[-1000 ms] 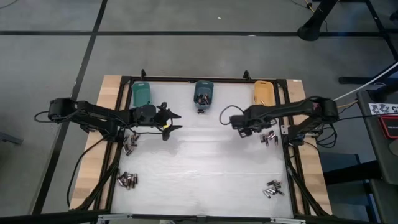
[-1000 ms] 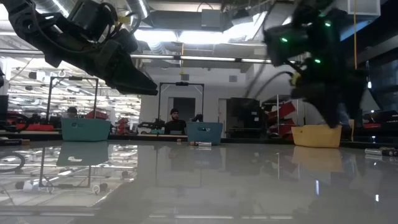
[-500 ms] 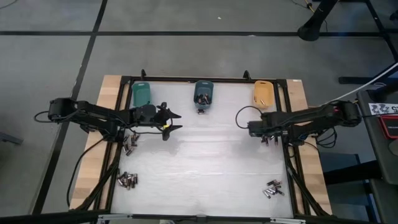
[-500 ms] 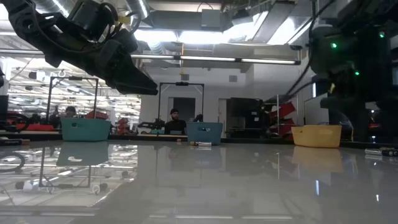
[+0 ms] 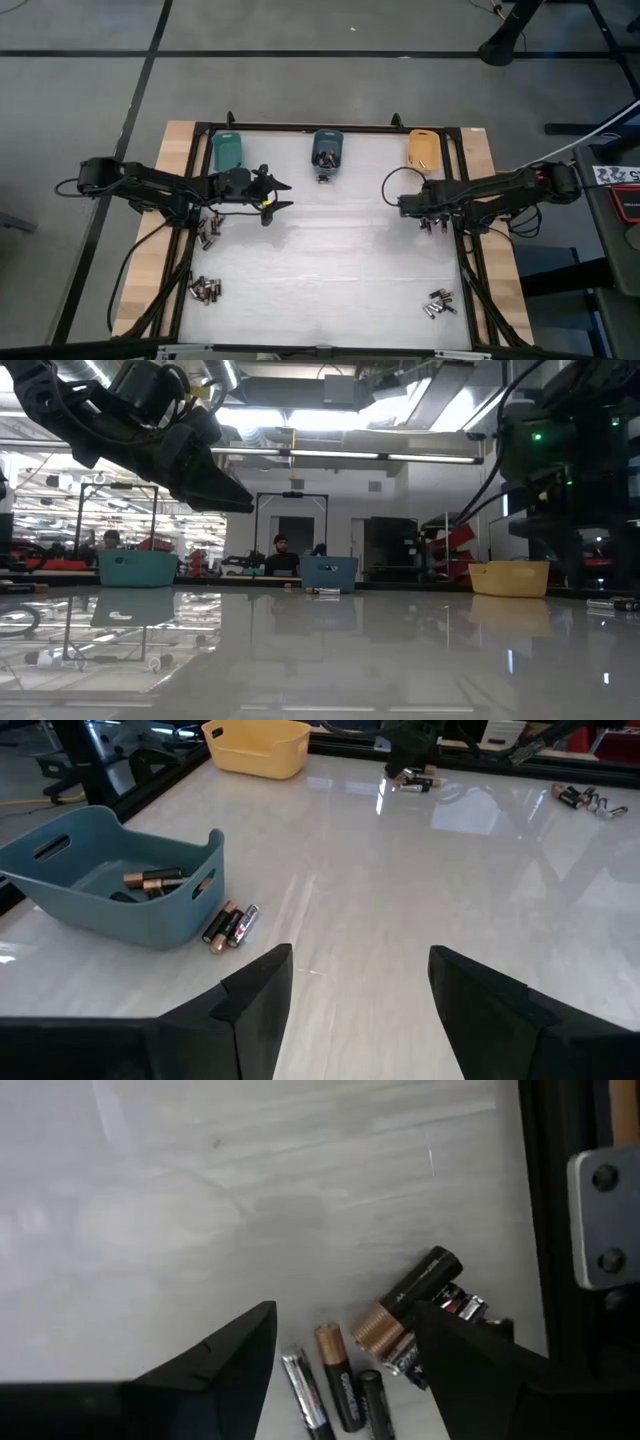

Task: Sort batteries
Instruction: Put the brown battery into the blue bin

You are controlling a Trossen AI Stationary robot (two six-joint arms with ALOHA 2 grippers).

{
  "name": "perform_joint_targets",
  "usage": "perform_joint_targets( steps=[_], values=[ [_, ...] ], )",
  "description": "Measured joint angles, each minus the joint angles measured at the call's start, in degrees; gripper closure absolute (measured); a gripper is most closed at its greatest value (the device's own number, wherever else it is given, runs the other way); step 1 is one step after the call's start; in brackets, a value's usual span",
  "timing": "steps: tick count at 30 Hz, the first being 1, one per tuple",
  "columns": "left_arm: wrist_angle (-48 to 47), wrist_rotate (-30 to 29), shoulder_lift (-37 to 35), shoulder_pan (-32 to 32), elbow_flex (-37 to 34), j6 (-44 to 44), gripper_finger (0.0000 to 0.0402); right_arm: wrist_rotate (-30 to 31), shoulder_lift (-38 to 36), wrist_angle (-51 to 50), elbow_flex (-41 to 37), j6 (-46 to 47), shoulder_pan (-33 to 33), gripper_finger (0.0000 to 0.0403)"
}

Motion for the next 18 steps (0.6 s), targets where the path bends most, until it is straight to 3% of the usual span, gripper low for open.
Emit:
perform_joint_targets(
  steps=[4,18],
  values=[
    [-0.08,0.0,0.0,0.0,0.0,0.03,0.0178,-0.83,0.0,0.19,0.0,4.09,0.0,0.0166],
    [-0.44,0.0,0.0,0.0,0.0,0.57,0.0178,-3.91,2.55,2.67,-0.01,5.06,1.22,0.0166]
  ],
)
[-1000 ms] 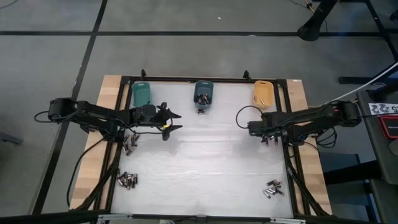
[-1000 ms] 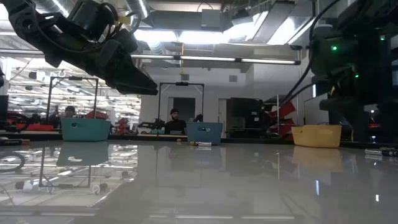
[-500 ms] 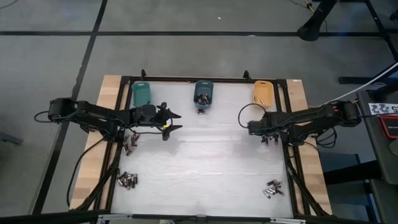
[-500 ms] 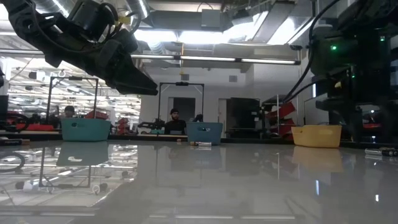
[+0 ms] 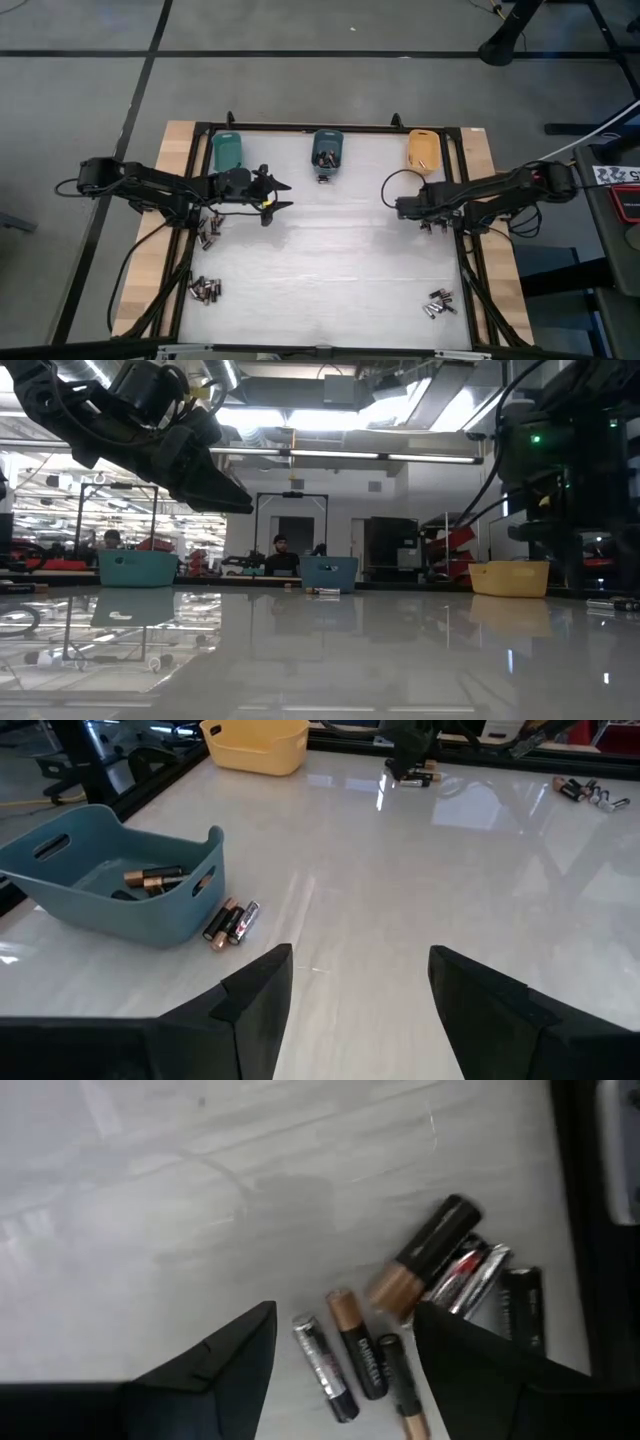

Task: Sort batteries
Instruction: Put the brown battery into the blue bin

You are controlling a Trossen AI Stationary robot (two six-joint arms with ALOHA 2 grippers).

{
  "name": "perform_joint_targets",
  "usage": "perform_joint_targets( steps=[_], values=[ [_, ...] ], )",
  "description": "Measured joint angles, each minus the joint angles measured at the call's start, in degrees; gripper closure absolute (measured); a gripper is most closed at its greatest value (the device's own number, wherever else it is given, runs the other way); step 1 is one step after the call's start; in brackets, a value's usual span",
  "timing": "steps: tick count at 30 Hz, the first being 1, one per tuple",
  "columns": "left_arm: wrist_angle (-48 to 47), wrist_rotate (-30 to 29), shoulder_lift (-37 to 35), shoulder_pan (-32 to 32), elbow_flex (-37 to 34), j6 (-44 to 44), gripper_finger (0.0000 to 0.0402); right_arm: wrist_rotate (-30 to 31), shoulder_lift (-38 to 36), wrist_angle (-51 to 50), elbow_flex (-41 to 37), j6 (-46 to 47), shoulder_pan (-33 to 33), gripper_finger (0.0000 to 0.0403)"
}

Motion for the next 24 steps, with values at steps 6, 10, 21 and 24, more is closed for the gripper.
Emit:
perform_joint_targets(
  steps=[6,10,21,24],
  values=[
    [0.06,0.0,0.0,0.0,0.0,-0.39,0.0178,2.01,3.96,3.0,0.05,-1.23,-0.15,0.0166],
    [0.01,0.0,0.0,0.0,0.0,-0.4,0.0178,4.29,4.59,3.22,0.1,-3.04,-0.09,0.0166],
    [0.05,0.0,0.0,0.0,0.0,-0.73,0.0178,12.78,4.64,5.26,4.55,-12.7,-0.17,0.0166],
    [0.03,0.0,0.0,0.0,0.0,-0.77,0.0178,12.51,4.64,1.43,7.14,-15.47,-0.17,0.0166]
  ],
)
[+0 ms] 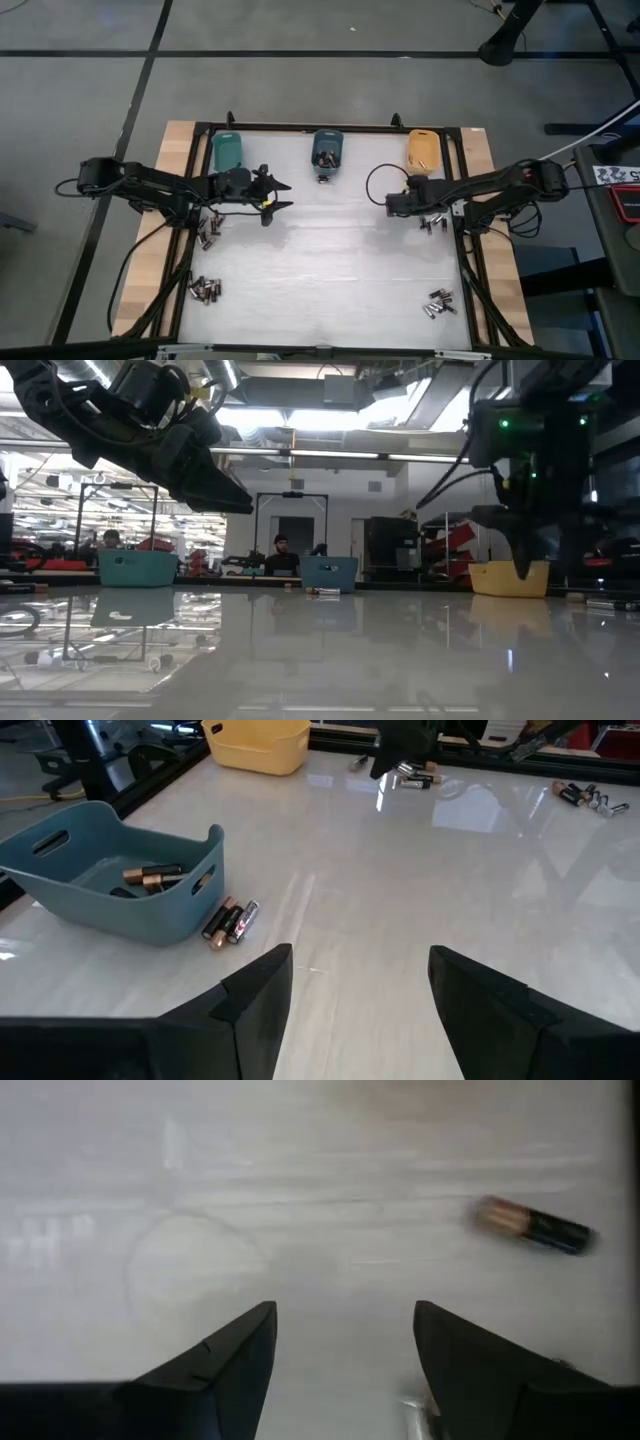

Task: Sort batteries
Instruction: Put the brown battery into the blue bin

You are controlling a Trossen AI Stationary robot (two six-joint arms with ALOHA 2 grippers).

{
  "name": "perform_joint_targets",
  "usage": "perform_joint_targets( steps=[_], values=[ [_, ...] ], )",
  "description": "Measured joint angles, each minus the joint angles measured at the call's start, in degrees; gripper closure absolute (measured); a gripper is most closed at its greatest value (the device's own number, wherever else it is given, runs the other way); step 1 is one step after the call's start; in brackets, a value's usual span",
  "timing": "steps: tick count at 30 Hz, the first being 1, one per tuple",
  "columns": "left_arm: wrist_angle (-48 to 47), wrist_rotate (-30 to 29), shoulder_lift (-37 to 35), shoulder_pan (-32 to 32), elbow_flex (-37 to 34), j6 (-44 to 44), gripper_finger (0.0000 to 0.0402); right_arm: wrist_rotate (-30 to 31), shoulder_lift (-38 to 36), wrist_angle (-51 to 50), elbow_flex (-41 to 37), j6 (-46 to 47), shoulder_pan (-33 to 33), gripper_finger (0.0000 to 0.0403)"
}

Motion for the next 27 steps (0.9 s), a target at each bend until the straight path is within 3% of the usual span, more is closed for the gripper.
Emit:
perform_joint_targets(
  steps=[6,13,20,27],
  values=[
    [0.0,0.0,0.0,-0.02,0.0,-0.02,0.0178,-1.76,0.0,-9.81,3.23,-11.81,-4.15,0.0166],
    [0.04,0.02,-0.02,-0.02,0.0,-0.13,0.0178,-5.61,0.0,-9.3,5.77,-26.9,-14.69,0.0166],
    [0.51,0.0,-0.01,-0.02,0.0,-0.46,0.0178,-4.87,-0.02,-8.36,6.68,-49.43,-25.9,0.0166],
    [0.46,0.0,-0.02,-0.01,0.0,-0.48,0.0178,-6.38,-0.01,-8.62,6.68,-53.28,-33.01,0.0166]
  ],
)
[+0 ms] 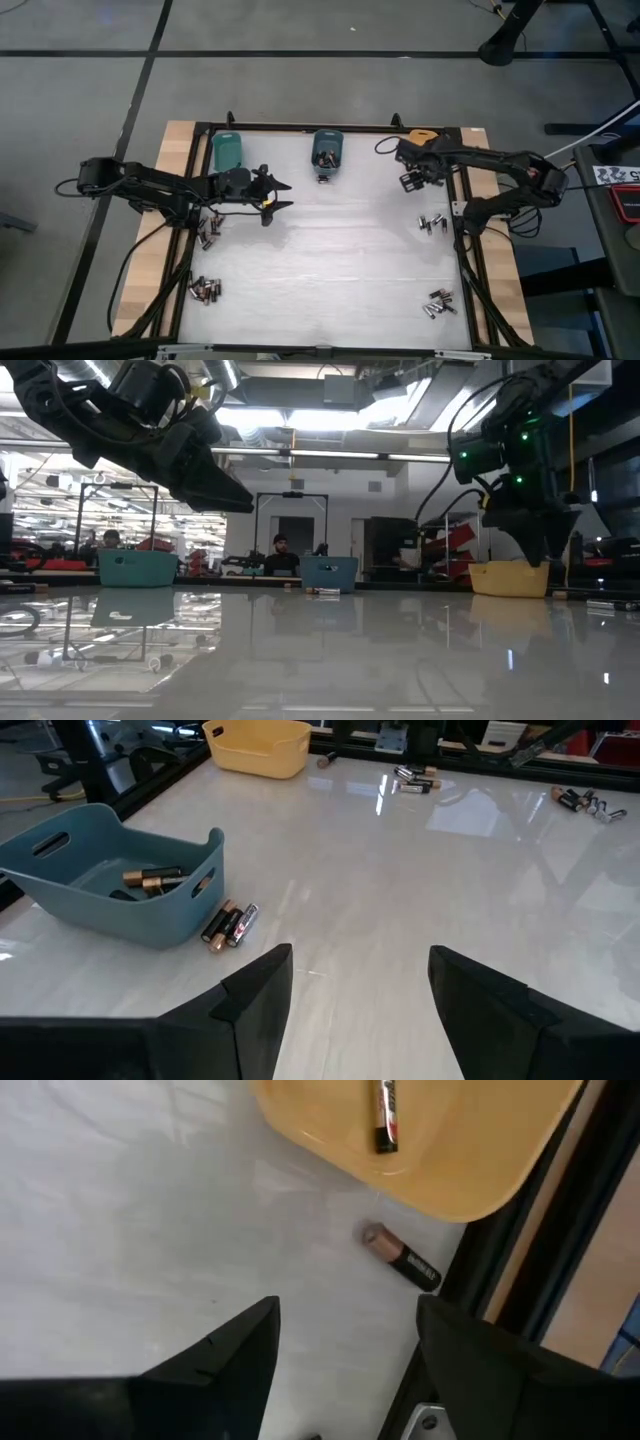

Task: Sort batteries
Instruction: Put the brown battery into the blue bin

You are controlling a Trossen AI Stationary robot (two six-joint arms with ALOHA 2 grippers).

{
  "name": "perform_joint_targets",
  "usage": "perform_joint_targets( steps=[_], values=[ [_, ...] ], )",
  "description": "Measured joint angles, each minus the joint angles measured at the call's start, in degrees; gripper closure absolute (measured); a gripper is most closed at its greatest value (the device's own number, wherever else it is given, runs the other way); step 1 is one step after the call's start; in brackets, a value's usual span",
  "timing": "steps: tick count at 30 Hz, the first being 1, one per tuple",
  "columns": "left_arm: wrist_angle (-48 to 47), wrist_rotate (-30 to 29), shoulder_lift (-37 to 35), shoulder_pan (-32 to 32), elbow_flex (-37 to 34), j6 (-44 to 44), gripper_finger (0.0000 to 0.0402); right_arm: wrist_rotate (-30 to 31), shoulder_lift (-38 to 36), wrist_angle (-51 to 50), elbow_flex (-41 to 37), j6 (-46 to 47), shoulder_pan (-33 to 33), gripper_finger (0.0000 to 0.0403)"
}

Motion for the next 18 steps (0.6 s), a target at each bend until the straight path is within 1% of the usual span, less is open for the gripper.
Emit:
perform_joint_targets(
  steps=[3,7,10,12,15,18],
  values=[
    [0.0,0.02,0.0,-0.01,0.0,0.0,0.0178,-0.66,0.82,-0.94,0.0,-0.38,-1.34,0.0166],
    [-0.04,0.02,0.0,-0.01,0.0,0.0,0.0178,-1.2,3.48,-0.73,-0.22,-3.64,-3.1,0.0166],
    [-0.07,0.0,0.0,0.0,0.0,0.02,0.0178,-1.18,5.5,-0.31,-0.22,-3.59,-4.33,0.0166],
    [-0.13,0.0,0.0,-0.01,0.0,0.02,0.0178,0.02,6.47,-0.47,-0.24,-4.57,-5.1,0.0166],
    [-0.17,0.0,0.0,0.01,0.0,0.02,0.0178,3.35,7.48,-0.33,-0.26,-9.76,-6.3,0.0166],
    [-0.17,0.0,0.0,0.0,0.0,0.02,0.0178,4.26,8.52,0.27,-0.26,-15.18,-7.52,0.0166]
  ],
)
